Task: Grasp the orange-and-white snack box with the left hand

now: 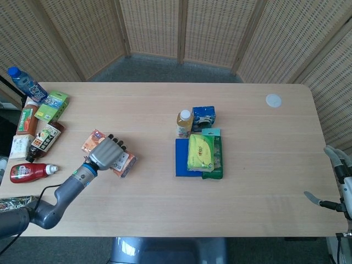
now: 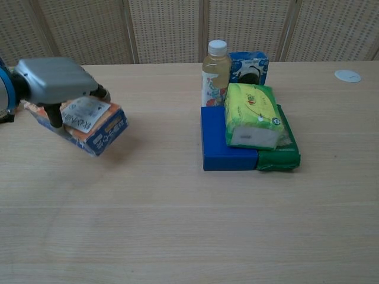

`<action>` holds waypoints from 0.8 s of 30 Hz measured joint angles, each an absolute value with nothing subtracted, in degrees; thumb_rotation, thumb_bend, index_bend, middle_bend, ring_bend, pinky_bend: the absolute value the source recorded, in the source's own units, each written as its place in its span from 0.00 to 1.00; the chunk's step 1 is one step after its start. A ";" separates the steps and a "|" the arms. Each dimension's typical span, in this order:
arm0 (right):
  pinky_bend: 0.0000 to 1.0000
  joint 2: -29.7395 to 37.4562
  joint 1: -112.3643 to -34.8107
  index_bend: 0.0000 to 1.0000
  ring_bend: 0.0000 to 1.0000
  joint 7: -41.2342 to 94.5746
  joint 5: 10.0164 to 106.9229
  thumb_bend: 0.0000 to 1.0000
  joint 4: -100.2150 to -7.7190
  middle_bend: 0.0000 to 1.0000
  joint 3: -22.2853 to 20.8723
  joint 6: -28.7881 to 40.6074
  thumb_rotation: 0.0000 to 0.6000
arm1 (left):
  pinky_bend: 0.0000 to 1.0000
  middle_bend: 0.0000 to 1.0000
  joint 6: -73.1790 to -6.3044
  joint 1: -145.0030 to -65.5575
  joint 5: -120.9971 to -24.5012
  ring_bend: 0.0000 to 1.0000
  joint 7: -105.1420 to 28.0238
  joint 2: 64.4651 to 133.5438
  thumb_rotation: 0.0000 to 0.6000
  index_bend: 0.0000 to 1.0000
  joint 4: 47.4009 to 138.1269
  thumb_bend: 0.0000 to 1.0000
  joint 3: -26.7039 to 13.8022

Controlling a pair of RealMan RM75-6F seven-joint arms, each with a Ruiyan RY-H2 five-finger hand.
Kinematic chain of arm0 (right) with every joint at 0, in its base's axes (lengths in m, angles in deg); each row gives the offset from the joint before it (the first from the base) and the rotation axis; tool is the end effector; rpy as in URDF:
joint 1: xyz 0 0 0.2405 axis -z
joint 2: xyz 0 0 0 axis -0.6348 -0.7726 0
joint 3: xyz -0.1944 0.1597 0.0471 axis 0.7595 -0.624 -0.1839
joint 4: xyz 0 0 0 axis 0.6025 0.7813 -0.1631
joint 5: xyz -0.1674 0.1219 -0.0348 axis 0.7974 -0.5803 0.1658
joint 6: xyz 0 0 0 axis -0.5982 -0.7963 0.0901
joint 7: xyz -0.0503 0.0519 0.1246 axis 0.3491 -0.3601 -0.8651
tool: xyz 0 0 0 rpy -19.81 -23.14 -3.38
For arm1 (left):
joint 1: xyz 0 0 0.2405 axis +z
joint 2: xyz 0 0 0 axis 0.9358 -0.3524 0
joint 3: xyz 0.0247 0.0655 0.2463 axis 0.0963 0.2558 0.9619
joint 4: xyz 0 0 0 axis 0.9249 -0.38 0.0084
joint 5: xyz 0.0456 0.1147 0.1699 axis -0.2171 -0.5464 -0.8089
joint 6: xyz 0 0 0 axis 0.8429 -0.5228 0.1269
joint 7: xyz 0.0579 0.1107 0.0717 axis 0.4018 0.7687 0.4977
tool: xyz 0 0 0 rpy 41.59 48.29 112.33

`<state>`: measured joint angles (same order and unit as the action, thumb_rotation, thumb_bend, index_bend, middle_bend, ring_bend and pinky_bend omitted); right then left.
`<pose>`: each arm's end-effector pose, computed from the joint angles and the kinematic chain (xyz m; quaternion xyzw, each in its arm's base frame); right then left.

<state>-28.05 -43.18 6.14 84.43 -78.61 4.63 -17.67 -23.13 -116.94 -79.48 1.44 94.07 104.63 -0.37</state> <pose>-0.2901 -0.1811 0.2243 0.5387 -0.4350 0.4961 0.5239 -0.1751 0.3542 0.0155 -0.8663 -0.1295 -0.1884 0.4441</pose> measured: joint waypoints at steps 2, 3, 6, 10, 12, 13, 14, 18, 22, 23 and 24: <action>0.00 -28.14 -43.17 0.00 0.00 5.96 84.44 0.00 -78.66 0.00 4.66 -17.65 1.00 | 0.60 0.62 -24.27 -117.60 -79.09 0.41 2.41 90.66 1.00 0.55 108.55 0.00 -2.00; 0.00 -28.20 -43.15 0.00 0.00 5.89 84.45 0.00 -78.69 0.00 4.69 -17.65 1.00 | 0.60 0.61 -24.68 -117.93 -78.73 0.40 2.87 89.10 1.00 0.54 110.34 0.00 -2.78; 0.00 -28.33 -43.11 0.00 0.00 5.84 84.56 0.00 -78.81 0.00 4.80 -17.62 1.00 | 0.60 0.61 -25.69 -119.32 -76.44 0.40 4.68 83.36 1.00 0.53 116.64 0.00 -5.72; 0.00 -28.50 -43.09 0.00 0.00 5.56 84.78 0.00 -78.94 0.00 4.94 -17.61 1.00 | 0.60 0.60 -27.03 -121.89 -71.68 0.40 7.90 75.29 1.00 0.52 124.77 0.00 -10.14; 0.00 -28.61 -43.06 0.00 0.00 5.38 84.86 0.00 -79.01 0.00 4.96 -17.67 1.00 | 0.60 0.60 -27.85 -123.53 -68.86 0.40 9.73 71.32 1.00 0.52 128.74 0.00 -12.47; 0.00 -28.66 -43.04 0.00 0.00 5.29 84.91 0.00 -79.04 0.00 4.99 -17.72 1.00 | 0.60 0.60 -28.21 -124.25 -67.68 0.40 10.45 69.81 1.00 0.52 130.27 0.00 -13.38; 0.00 -28.70 -43.01 0.00 0.00 5.22 84.96 0.00 -79.04 0.00 5.00 -17.78 1.00 | 0.60 0.60 -28.68 -125.21 -66.16 0.40 11.35 68.02 1.00 0.52 132.13 0.00 -14.46; 0.00 -28.82 -42.94 0.00 0.00 4.99 85.14 0.00 -79.05 0.00 5.08 -17.94 1.00 | 0.60 0.59 -29.84 -128.25 -62.25 0.40 13.67 64.20 1.00 0.51 136.56 0.00 -16.76; 0.00 -28.95 -42.89 0.00 0.00 4.73 85.26 0.00 -79.12 0.00 5.13 -18.07 1.00 | 0.60 0.59 -30.30 -130.19 -59.90 0.40 14.86 63.16 1.00 0.51 138.03 0.00 -17.12; 0.00 -28.97 -42.89 0.00 0.00 4.69 85.27 0.00 -79.15 0.00 5.14 -18.07 1.00 | 0.60 0.59 -30.44 -130.66 -59.31 0.40 15.03 63.13 1.00 0.50 138.16 0.00 -17.01; 0.00 -29.00 -42.88 0.00 0.00 4.68 85.29 0.00 -79.15 0.00 5.15 -18.08 1.00 | 0.60 0.59 -30.57 -131.00 -58.93 0.40 15.18 63.16 1.00 0.50 138.20 0.00 -16.85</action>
